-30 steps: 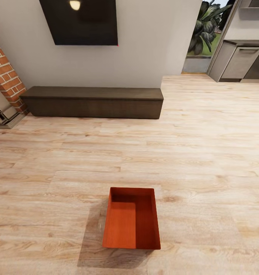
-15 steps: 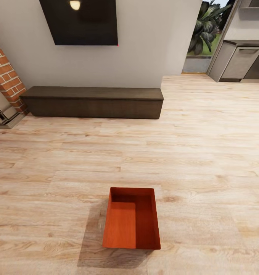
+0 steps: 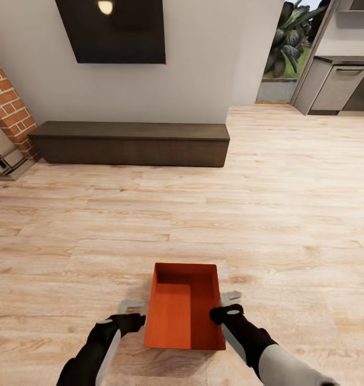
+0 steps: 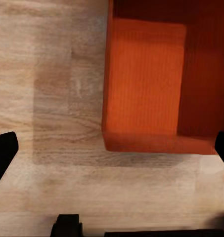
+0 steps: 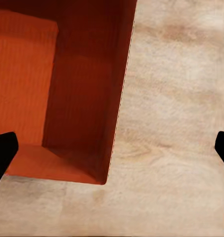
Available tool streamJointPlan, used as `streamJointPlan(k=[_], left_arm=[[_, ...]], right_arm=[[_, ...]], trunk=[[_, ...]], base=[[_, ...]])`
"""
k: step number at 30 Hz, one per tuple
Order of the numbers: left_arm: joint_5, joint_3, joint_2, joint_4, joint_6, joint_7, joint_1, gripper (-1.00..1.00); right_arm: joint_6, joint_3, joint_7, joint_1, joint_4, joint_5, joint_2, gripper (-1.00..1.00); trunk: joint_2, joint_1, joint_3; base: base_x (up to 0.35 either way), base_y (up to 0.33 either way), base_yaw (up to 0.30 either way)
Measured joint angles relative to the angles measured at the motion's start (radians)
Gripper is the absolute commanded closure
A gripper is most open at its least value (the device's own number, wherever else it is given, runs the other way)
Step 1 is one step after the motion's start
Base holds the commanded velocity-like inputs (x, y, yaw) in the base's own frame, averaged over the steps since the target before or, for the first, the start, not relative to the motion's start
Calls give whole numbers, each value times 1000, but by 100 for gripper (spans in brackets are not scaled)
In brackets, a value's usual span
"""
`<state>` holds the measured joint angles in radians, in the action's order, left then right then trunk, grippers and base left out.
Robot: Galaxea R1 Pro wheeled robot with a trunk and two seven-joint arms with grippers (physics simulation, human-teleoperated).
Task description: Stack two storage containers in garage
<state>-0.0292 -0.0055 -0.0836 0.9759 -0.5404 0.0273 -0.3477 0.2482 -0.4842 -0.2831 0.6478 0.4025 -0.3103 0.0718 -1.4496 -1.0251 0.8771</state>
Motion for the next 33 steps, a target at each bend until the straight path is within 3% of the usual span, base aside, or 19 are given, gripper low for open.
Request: streamJointPlan(k=[1, 2, 3, 6, 9, 17, 22, 26, 33], left_arm=[[2, 0, -5, -23, 3, 1, -29, -100], [11, 0, -11, -158, 28, 10, -118, -100], [20, 0, -13, -265, 50, 24, -187, -100], [40, 0, -15, -460, 116, 58, -289, -100], [53, 0, -23, -546, 175, 70, -327, -100], [94, -2, -27, -581, 203, 75, -347, -100], [88, 2, -25, -525, 194, 73, -349, -100], [89, 7, -28, -490, 192, 76, -349, -100], [91, 9, -29, -483, 192, 79, -349, -100]], right_arm=[[-29, 0, -3, 41, -56, -34, 4, -100], [-81, -1, -7, 94, -149, -124, 8, -100], [-106, -1, -8, 117, -196, -176, 9, -100], [-147, -1, -9, 143, -256, -238, 11, -100], [-191, 0, -10, 152, -279, -262, 14, -100], [-236, -3, -11, 156, -286, -266, 53, -100], [-227, -4, -17, 156, -275, -255, 59, -100], [-184, -4, -91, 156, -264, -256, 60, -100], [-160, -4, -126, 156, -251, -256, 64, -100]], trunk=[[0, 0, 0], [0, 0, 0], [0, 0, 0], [0, 0, 0], [0, 0, 0], [0, 0, 0], [0, 0, 0], [0, 0, 0], [0, 0, 0]], base=[[0, 0, 0], [0, 0, 0], [0, 0, 0], [0, 0, 0], [0, 0, 0], [0, 0, 0], [0, 0, 0], [0, 0, 0], [0, 0, 0]])
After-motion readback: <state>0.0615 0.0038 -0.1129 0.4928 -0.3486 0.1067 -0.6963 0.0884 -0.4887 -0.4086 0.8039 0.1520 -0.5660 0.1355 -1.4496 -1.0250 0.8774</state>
